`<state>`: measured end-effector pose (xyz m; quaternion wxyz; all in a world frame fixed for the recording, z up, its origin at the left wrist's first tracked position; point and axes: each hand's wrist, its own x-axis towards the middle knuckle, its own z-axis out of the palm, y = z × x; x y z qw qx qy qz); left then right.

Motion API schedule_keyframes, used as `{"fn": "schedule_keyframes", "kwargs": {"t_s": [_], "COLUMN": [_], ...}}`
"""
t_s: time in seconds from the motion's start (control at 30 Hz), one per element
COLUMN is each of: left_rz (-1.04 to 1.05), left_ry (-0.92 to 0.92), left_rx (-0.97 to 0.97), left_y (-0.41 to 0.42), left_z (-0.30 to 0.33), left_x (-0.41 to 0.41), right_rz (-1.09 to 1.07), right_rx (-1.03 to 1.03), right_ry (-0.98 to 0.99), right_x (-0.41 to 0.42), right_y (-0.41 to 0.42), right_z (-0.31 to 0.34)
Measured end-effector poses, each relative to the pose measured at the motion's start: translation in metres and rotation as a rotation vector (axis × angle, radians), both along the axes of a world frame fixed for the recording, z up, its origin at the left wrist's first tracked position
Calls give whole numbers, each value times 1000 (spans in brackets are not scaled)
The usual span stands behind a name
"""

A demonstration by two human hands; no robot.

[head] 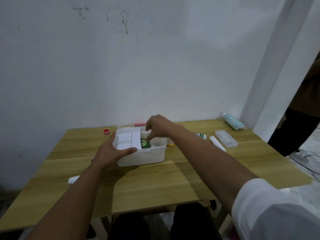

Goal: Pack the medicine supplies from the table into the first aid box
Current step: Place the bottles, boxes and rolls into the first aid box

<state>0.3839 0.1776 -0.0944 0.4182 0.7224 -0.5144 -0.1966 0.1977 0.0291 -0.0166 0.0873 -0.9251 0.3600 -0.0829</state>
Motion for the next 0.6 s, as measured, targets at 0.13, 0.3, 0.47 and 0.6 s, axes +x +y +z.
{"fn": "schedule_keyframes", "kwargs": {"t_s": [0.13, 0.3, 0.47, 0.6], "left_rz": [-19, -33, -59, -60], "left_ry": [59, 40, 36, 17], "left_rx": [-19, -17, -37, -37], "left_y": [2, -3, -7, -13], "left_z": [2, 5, 6, 4], "left_x": [-2, -5, -8, -8], "right_rz": [-169, -537, -791, -863], "right_rx": [-43, -58, 30, 117], "right_ry": [-238, -239, -67, 84], "right_x": [-57, -153, -227, -255], "right_y": [-26, -66, -78, -73], "right_z": [37, 30, -12, -45]}}
